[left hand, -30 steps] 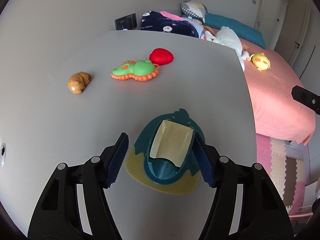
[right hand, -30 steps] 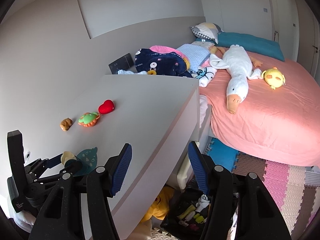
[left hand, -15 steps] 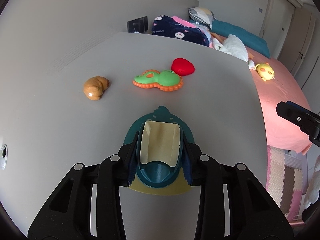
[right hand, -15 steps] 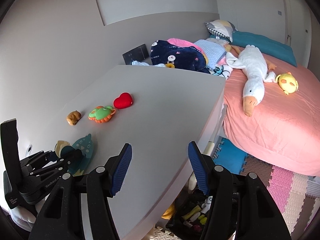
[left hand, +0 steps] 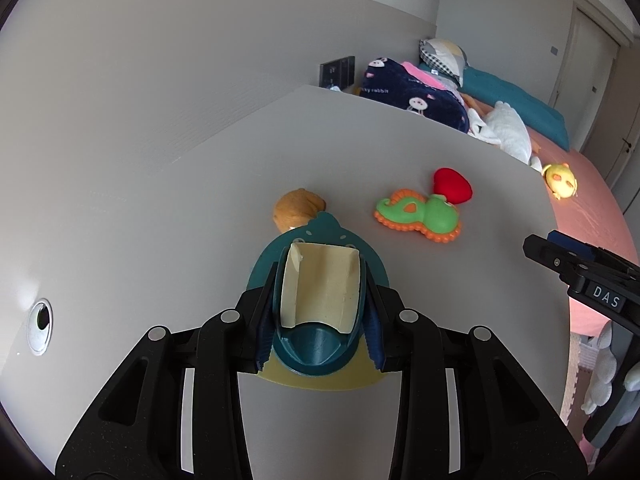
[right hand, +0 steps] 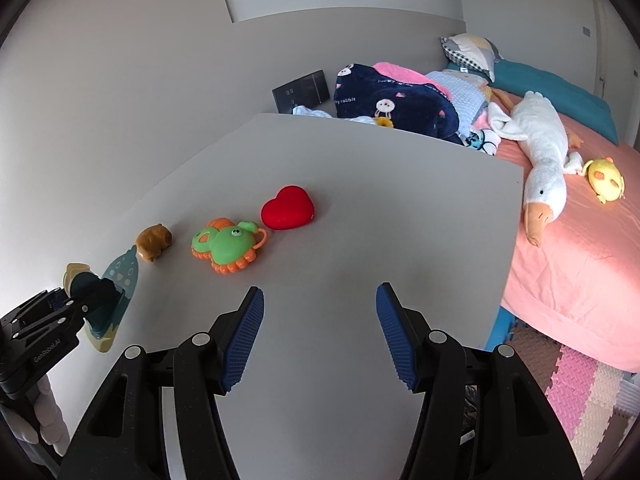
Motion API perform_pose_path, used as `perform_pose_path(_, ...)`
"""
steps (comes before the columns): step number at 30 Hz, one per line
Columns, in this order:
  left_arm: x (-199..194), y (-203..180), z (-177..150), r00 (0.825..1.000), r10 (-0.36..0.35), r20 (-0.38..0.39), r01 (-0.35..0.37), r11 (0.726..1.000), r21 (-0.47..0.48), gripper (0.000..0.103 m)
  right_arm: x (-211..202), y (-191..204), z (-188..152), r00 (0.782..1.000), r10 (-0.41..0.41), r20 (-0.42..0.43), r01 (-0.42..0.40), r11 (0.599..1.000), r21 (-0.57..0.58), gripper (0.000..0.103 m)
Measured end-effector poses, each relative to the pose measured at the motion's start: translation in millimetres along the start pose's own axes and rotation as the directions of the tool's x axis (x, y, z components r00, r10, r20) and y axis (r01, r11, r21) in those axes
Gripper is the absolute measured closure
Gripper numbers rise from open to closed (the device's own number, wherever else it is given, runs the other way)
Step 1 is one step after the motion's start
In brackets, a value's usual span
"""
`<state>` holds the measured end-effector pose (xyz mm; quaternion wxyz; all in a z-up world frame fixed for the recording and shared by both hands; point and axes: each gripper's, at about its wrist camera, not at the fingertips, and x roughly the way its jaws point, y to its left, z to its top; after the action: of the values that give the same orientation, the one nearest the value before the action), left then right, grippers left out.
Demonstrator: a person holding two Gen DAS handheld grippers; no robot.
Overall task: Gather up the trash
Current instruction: 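Grasp the teal cup holder with the left gripper while the right gripper grasps the red heart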
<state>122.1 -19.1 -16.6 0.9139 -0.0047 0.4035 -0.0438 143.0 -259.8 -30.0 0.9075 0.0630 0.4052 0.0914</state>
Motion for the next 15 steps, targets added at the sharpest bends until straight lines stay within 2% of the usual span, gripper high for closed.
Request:
perform_pose_path(8, 9, 40, 9, 0.999, 0.043, 0.007, -0.042, 0.997, -0.063, 0.067, 36, 13, 27, 1.000, 0.007, -0.017, -0.007, 1.000, -0.020, 0.043)
perform_pose_path(15, 13, 67, 7, 0.998, 0.061, -0.008, -0.061, 0.990, -0.125, 0.067, 66, 21, 47, 0.999, -0.022, -0.039, 0.022, 1.000, -0.011, 0.043)
